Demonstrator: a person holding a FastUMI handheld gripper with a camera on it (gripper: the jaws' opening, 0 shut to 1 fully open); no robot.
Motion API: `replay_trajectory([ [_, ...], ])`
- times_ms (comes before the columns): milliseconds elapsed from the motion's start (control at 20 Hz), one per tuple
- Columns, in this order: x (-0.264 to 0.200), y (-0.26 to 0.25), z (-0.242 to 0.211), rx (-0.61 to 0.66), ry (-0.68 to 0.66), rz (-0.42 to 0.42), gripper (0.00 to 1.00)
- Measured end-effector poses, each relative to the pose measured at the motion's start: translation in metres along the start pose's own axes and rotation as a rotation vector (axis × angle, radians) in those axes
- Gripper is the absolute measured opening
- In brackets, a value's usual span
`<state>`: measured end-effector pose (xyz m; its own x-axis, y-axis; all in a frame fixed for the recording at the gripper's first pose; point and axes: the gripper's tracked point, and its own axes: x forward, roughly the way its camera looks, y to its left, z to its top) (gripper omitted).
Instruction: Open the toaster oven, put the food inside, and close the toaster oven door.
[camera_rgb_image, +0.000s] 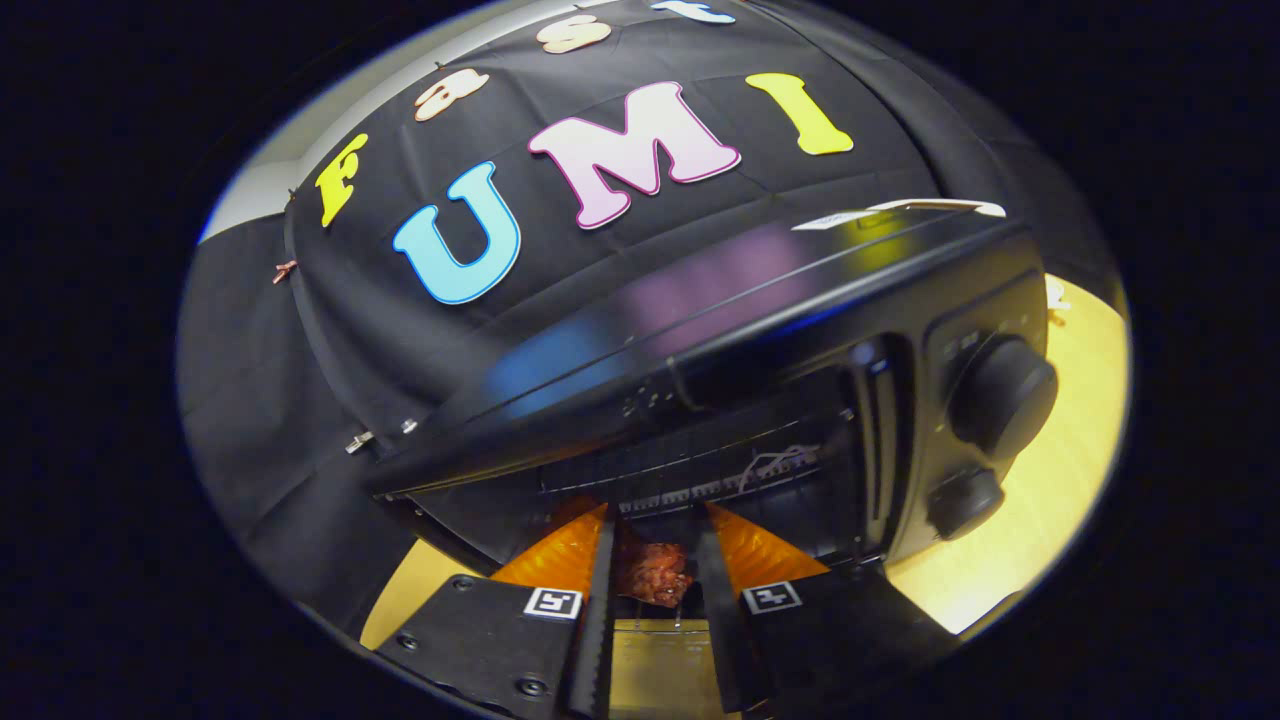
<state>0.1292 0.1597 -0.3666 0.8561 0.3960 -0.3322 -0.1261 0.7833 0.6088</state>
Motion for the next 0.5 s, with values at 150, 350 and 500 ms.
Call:
replay_trajectory([
  [150, -0.008, -0.001, -0.004, 0.014, 0.030, 0.005, 0.57],
  [350, -0.032, 0.005, 0.009, -0.043, 0.001, -0.015, 0.84],
  [500, -0.065, 0.011, 0.020, -0.097, -0.030, -0.050, 0.98],
])
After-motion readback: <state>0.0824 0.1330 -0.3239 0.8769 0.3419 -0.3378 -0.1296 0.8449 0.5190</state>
